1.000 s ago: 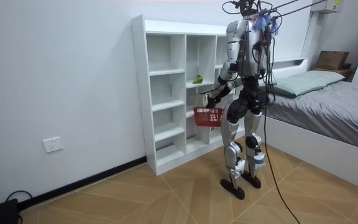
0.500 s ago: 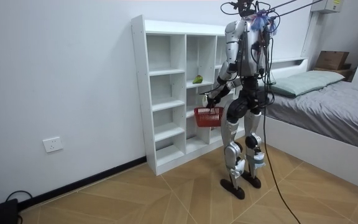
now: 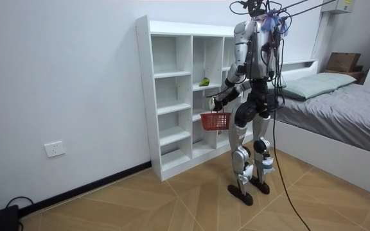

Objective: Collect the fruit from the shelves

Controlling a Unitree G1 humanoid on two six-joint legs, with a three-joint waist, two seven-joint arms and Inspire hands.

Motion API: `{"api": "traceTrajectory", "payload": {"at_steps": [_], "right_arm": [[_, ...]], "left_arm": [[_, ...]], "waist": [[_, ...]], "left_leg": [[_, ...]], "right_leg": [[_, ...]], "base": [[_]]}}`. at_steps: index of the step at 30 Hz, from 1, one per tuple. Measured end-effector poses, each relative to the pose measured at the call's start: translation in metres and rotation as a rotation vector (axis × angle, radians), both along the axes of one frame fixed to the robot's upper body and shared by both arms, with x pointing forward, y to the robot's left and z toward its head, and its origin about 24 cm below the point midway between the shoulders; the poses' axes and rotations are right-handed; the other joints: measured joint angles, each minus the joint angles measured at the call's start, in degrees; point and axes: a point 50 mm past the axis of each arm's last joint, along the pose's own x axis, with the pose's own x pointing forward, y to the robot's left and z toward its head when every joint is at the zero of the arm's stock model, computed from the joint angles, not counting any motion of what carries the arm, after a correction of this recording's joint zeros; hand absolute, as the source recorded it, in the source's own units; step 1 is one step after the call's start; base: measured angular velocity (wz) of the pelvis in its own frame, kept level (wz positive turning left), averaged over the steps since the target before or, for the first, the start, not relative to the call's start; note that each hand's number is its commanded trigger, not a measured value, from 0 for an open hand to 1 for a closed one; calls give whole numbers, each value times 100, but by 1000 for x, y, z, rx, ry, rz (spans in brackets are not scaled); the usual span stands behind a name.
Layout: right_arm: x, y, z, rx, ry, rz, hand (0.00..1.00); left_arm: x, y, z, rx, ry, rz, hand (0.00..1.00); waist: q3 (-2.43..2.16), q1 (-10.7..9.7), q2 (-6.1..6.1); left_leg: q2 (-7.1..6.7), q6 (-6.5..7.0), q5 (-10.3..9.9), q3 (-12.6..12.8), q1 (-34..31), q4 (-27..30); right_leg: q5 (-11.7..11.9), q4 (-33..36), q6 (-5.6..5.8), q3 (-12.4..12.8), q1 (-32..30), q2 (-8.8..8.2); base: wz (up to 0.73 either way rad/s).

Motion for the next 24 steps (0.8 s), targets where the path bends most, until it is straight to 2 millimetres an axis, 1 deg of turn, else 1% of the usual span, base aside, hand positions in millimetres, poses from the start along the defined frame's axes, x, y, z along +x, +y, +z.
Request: {"api": "traceTrajectory", "payload": {"at_steps": [11, 17, 24], "right_arm": [[-2, -2, -4, -7, 19, -5, 0], [-2, -2, -4, 1, 22, -15, 0], [-3, -3, -5, -1, 28, -15, 0]], "left_arm": [[3, 0, 2, 13, -22, 33, 100], [6, -1, 5, -21, -27, 57, 100], [10, -2, 7, -17, -43, 71, 100]], "waist": [[-6, -1, 2], [-6, -5, -1], [-6, -5, -2]], "left_leg": [[0, 0, 1, -26, 19, 3], [0, 0, 1, -29, 56, -1], [0, 0, 1, -27, 109, -7]], "right_leg": [[1, 1, -1, 5, 21, 3], [1, -4, -1, -2, 63, 1], [1, -7, -1, 0, 118, 2]], "base": [[0], [0], [0]]}}
